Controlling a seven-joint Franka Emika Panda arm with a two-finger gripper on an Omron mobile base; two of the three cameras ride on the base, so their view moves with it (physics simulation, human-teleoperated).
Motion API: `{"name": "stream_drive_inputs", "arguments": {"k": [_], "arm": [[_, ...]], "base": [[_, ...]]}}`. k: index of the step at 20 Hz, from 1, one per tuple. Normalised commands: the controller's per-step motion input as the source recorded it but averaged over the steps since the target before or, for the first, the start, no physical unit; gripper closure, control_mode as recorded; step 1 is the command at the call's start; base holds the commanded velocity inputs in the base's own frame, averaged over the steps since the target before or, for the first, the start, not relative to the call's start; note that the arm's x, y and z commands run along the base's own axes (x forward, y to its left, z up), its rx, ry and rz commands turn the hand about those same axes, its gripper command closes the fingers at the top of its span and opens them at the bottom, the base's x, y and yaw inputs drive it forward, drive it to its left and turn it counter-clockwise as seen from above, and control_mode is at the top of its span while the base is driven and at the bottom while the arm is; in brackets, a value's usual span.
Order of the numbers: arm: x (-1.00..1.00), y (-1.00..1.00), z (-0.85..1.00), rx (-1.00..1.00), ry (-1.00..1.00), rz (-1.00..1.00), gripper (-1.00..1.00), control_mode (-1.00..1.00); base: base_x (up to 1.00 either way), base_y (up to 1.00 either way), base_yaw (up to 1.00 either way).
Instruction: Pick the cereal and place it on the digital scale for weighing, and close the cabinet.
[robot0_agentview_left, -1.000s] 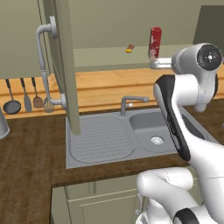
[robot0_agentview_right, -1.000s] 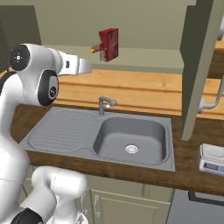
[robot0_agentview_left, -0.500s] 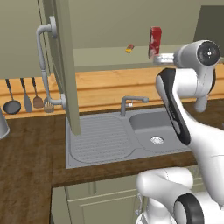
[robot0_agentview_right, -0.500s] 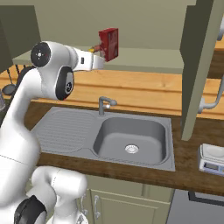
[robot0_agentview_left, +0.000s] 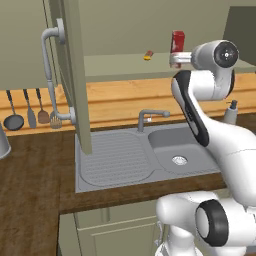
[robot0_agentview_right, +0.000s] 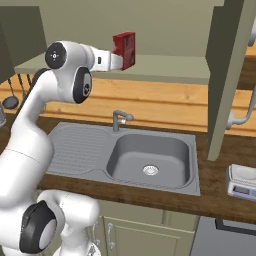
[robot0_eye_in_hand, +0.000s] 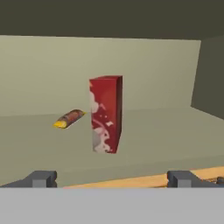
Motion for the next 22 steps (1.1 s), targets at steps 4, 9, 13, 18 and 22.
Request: {"name": "stream_drive_inputs", "arguments": {"k": [4,9,13,18,22], "arm": [[0.34,-0.01,0.30,0.00,-0.07,0.00,-1.00,-1.00],[0.28,-0.01,0.13,0.00,-0.04,0.00,-1.00,-1.00],[0.39,0.00,0.04,0.00,-0.01,0.00,-1.00,-1.00],[0.42,0.00,0.01,0.00,-0.02,0.00,-1.00,-1.00],[0.47,0.00,0.00,0.00,-0.02,-0.02,-1.00,-1.00]], "base": [[0.00,0.00,0.00],[0.00,0.00,0.00],[0.00,0.00,0.00],[0.00,0.00,0.00],[0.00,0.00,0.00]]}}
